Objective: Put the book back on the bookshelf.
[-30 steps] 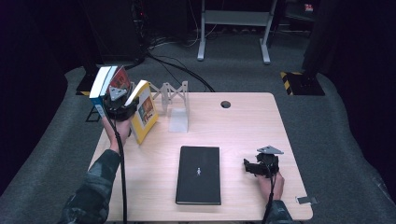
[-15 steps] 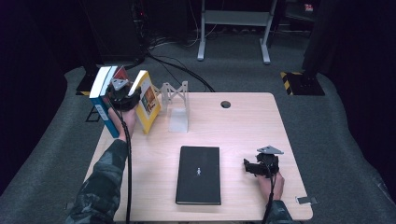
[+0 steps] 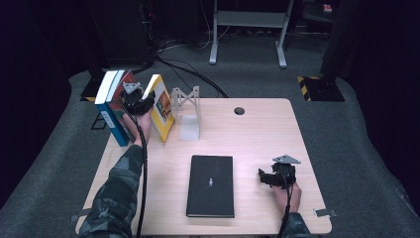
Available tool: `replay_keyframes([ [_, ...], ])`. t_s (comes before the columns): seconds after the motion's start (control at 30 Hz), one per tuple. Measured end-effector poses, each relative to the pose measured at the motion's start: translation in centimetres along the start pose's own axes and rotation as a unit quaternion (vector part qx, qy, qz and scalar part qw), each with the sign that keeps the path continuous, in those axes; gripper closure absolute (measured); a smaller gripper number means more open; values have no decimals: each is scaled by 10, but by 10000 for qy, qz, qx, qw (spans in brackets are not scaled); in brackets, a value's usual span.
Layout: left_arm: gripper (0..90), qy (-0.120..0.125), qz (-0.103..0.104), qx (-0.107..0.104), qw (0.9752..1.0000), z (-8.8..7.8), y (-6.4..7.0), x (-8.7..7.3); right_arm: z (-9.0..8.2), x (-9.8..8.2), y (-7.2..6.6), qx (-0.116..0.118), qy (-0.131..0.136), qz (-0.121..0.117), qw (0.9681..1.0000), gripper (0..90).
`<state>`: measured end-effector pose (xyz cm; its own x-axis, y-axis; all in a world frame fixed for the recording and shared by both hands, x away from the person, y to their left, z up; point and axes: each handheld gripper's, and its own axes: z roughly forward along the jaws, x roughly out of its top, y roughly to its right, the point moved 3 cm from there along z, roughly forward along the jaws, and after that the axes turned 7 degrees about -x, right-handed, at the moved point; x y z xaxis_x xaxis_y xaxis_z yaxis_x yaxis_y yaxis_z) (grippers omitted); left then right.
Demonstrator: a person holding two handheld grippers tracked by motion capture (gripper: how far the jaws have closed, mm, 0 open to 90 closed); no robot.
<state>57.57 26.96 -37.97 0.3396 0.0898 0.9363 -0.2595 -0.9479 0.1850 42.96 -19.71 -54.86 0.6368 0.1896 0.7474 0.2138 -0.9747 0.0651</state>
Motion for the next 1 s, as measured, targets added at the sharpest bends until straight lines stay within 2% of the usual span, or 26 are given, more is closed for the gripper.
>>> replay_keyframes([
  [0.3, 749, -153, -23, 155, 9998, 9, -7, -7, 0, 0, 0, -10, 5, -3, 10000, 144],
  [0.33, 744, -245, 115, 250, 9993, 9, -7, -6, 0, 0, 0, -14, -1, 8, 10000, 144],
  [0.37, 737, -275, 207, 255, 9991, 9, -7, -5, 0, 0, 0, -7, 6, -7, 10000, 144],
  [0.4, 717, -275, 207, 255, 9991, 9, -7, -5, 0, 0, 0, -7, 6, -7, 10000, 144],
  [0.43, 658, -294, 393, 324, 9983, 5, -5, -2, 0, 0, 0, -6, 6, -7, 10000, 144],
  [0.53, 562, -357, 675, 483, 9959, -1, -1, 4, 0, 0, 0, -9, 6, -6, 10000, 145],
  [0.63, 487, -352, 730, 535, 9953, -5, -1, 6, 0, 0, 0, -9, 10, -8, 10000, 145],
  [0.67, 452, -390, 773, 639, 9942, -11, -2, 8, 0, 0, 0, -13, 4, -2, 10000, 145],
  [0.73, 383, -327, 773, 699, 9940, -15, -3, 9, 0, 0, 0, -12, 5, -3, 10000, 145],
  [0.77, 362, -376, 802, 704, 9936, -19, -4, 9, 0, 0, 0, -13, 1, -21, 10000, 145],
  [0.87, 296, -358, 736, 673, 9944, -26, -6, 8, 0, 0, 0, -12, 5, -1, 10000, 145],
  [0.93, 282, -363, 746, 591, 9948, -38, -8, 4, 0, 0, 0, -12, 4, 0, 10000, 145],
  [0.97, 279, -363, 746, 591, 9948, -38, -8, 4, 0, 0, 0, -12, -1, -36, 10000, 145],
  [1.0, 274, -351, 820, 499, 9948, -44, -7, 1, 0, 0, 0, -9, 8, -3, 10000, 145],
])
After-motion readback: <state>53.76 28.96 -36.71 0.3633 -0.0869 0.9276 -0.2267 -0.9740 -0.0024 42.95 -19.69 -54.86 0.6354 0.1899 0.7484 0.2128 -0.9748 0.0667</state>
